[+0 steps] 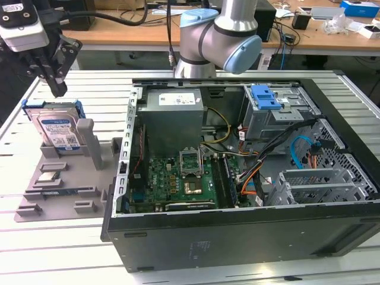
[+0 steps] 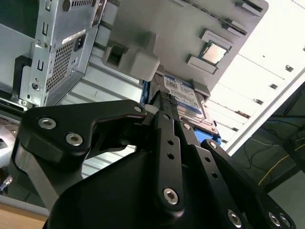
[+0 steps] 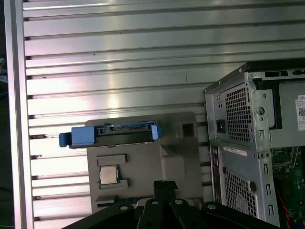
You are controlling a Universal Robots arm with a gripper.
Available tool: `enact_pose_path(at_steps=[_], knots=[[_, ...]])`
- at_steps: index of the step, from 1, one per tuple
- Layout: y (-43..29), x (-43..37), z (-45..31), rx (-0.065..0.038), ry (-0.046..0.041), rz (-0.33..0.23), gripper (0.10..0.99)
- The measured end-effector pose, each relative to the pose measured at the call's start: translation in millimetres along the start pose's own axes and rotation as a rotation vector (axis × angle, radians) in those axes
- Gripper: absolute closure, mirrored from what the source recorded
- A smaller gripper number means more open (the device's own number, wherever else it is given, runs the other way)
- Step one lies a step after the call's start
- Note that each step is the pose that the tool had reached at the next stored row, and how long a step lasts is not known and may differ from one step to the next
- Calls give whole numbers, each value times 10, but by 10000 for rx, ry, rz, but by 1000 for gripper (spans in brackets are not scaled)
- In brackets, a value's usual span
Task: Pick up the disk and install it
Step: 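Reach for the disk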
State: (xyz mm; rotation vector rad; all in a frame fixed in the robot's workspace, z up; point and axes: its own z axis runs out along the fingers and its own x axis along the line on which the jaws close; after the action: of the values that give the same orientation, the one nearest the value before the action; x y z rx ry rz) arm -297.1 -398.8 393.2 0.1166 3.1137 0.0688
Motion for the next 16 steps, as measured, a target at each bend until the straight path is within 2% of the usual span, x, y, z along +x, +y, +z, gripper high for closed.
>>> enact_pose_path(at_steps=[16], knots=[[-21,277,-6,0,-1,0,980]])
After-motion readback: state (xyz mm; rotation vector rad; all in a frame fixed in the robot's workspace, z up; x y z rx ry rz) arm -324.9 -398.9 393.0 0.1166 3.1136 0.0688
